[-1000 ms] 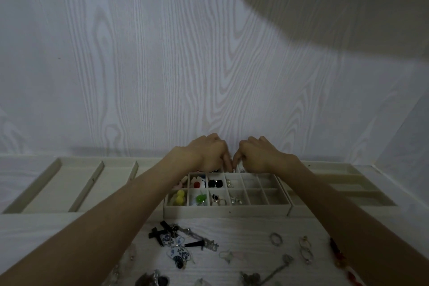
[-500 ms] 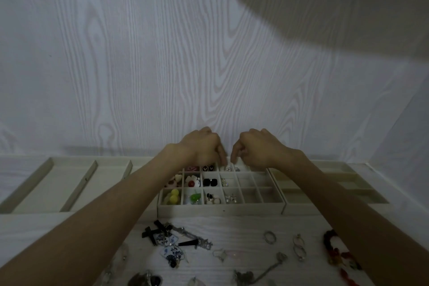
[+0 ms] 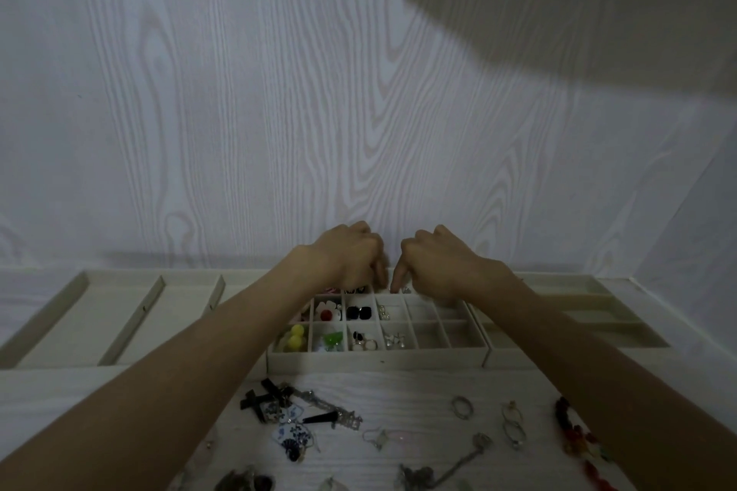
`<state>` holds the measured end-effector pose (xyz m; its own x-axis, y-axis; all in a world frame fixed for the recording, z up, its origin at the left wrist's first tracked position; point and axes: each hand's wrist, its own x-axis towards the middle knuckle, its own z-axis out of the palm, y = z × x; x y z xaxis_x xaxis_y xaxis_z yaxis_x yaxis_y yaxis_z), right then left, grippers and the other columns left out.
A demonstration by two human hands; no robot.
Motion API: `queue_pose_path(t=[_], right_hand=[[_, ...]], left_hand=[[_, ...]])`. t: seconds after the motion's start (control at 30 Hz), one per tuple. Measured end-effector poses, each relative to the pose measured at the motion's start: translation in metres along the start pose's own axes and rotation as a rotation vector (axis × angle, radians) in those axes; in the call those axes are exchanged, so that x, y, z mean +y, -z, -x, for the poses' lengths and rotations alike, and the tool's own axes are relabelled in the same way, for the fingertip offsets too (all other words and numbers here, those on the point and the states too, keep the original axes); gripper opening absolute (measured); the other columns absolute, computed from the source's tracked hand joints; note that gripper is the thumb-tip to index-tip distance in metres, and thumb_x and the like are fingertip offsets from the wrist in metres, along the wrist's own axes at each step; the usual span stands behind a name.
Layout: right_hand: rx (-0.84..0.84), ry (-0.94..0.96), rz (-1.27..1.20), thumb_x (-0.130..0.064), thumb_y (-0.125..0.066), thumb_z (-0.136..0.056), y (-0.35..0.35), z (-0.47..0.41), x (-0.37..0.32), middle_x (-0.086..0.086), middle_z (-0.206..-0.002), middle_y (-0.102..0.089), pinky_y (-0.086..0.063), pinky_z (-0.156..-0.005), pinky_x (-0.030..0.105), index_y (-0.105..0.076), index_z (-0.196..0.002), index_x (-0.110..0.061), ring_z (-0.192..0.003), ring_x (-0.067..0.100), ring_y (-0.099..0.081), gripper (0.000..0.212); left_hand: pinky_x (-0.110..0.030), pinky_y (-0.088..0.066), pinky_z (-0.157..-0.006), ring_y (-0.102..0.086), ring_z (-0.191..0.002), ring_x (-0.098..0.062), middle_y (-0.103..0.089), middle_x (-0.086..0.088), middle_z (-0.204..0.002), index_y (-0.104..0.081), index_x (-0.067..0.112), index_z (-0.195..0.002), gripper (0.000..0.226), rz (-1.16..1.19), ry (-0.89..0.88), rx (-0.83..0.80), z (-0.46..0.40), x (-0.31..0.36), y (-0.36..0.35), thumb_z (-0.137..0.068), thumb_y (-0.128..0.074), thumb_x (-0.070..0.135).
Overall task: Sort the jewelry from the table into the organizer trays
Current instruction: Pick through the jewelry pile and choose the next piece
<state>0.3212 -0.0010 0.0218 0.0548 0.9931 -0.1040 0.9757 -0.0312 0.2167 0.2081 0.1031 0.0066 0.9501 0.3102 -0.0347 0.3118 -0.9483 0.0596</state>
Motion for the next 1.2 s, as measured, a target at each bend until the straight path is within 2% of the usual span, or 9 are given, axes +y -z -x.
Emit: queue_pose_path(t=[0.17, 0.3, 0.43, 0.53, 0.67, 0.8, 0.87, 1.07, 1.2], right_hand=[[0.005, 0.010, 0.071, -0.011, -0.049, -0.090, -0.004, -0.006, -0.005, -0.010, -0.085, -0.041, -0.023, -0.079, 0.027, -0.069, -0.108, -0.037, -0.099, 0.015, -0.046, 0.037], [0.047, -0.031, -0.046, -0.010, -0.051, -0.088, 0.000, -0.005, -0.001, -0.014, -0.081, -0.042, -0.023, -0.080, 0.026, -0.069, -0.110, -0.033, -0.102, 0.015, -0.048, 0.036], [0.121, -0.117, -0.138, -0.019, -0.056, -0.089, 0.005, -0.008, 0.002, -0.003, -0.106, -0.064, -0.031, -0.077, 0.024, -0.070, -0.108, -0.026, -0.098, 0.017, -0.057, 0.025], [0.102, -0.136, -0.075, -0.024, -0.055, -0.089, 0.001, -0.016, -0.003, 0.001, -0.101, -0.067, -0.035, -0.072, 0.028, -0.069, -0.099, -0.019, -0.090, 0.019, -0.060, 0.018], [0.070, -0.148, -0.032, -0.028, -0.062, -0.086, -0.004, -0.021, -0.007, 0.004, -0.102, -0.065, -0.041, -0.073, 0.030, -0.067, -0.102, -0.016, -0.091, 0.021, -0.061, 0.021], [0.087, -0.206, -0.103, -0.023, -0.066, -0.082, -0.009, -0.026, -0.008, 0.004, -0.099, -0.067, -0.046, -0.073, 0.030, -0.069, -0.097, -0.015, -0.089, 0.021, -0.062, 0.017], [0.093, -0.224, -0.145, -0.019, -0.066, -0.082, -0.011, -0.029, -0.007, 0.004, -0.099, -0.067, -0.047, -0.074, 0.031, -0.069, -0.094, -0.015, -0.088, 0.021, -0.062, 0.014], [0.083, -0.205, -0.213, -0.021, -0.068, -0.082, -0.010, -0.025, -0.004, -0.003, -0.090, -0.072, -0.041, -0.068, 0.024, -0.075, -0.088, -0.019, -0.077, 0.012, -0.063, 0.009], [0.111, -0.167, -0.217, -0.025, -0.066, -0.084, -0.009, -0.020, -0.003, -0.007, -0.088, -0.072, -0.035, -0.069, 0.022, -0.076, -0.089, -0.026, -0.082, 0.010, -0.063, 0.011]], left_hand=[[-0.032, -0.041, -0.094, -0.038, -0.118, -0.015, -0.051, 0.009, -0.128, -0.071, 0.034, -0.106, 0.025, -0.047, -0.007, -0.032, 0.001, -0.004, -0.001, -0.093, -0.053, 0.021], [-0.028, -0.039, -0.092, -0.037, -0.119, -0.014, -0.051, 0.010, -0.129, -0.070, 0.035, -0.108, 0.027, -0.032, -0.012, -0.021, 0.001, -0.005, -0.002, -0.093, -0.053, 0.021], [-0.027, -0.038, -0.093, -0.037, -0.121, -0.013, -0.051, 0.011, -0.131, -0.070, 0.035, -0.106, 0.025, -0.050, -0.029, -0.011, 0.004, -0.007, -0.003, -0.094, -0.052, 0.023], [-0.027, -0.037, -0.092, -0.036, -0.121, -0.014, -0.050, 0.010, -0.130, -0.068, 0.035, -0.110, 0.025, -0.119, -0.046, -0.018, 0.003, -0.004, -0.001, -0.094, -0.052, 0.024], [-0.030, -0.038, -0.094, -0.037, -0.118, -0.014, -0.052, 0.009, -0.126, -0.068, 0.036, -0.110, 0.025, -0.109, -0.046, -0.020, 0.002, -0.005, -0.001, -0.093, -0.054, 0.025], [-0.026, -0.040, -0.079, -0.043, -0.108, -0.012, -0.061, 0.005, -0.115, -0.073, 0.036, -0.097, 0.017, 0.048, 0.055, 0.120, 0.004, -0.013, -0.002, -0.087, -0.061, 0.028], [-0.028, -0.042, -0.079, -0.045, -0.106, -0.013, -0.063, 0.003, -0.110, -0.072, 0.036, -0.096, 0.017, 0.085, 0.108, 0.168, 0.005, -0.015, 0.002, -0.085, -0.063, 0.029], [-0.029, -0.043, -0.081, -0.048, -0.108, -0.015, -0.062, 0.002, -0.111, -0.072, 0.039, -0.094, 0.021, 0.128, 0.132, 0.182, 0.008, -0.013, 0.006, -0.085, -0.059, 0.025], [-0.027, -0.041, -0.080, -0.047, -0.111, -0.015, -0.059, 0.002, -0.118, -0.072, 0.040, -0.096, 0.020, 0.129, 0.119, 0.138, 0.004, -0.012, 0.003, -0.087, -0.059, 0.027]])
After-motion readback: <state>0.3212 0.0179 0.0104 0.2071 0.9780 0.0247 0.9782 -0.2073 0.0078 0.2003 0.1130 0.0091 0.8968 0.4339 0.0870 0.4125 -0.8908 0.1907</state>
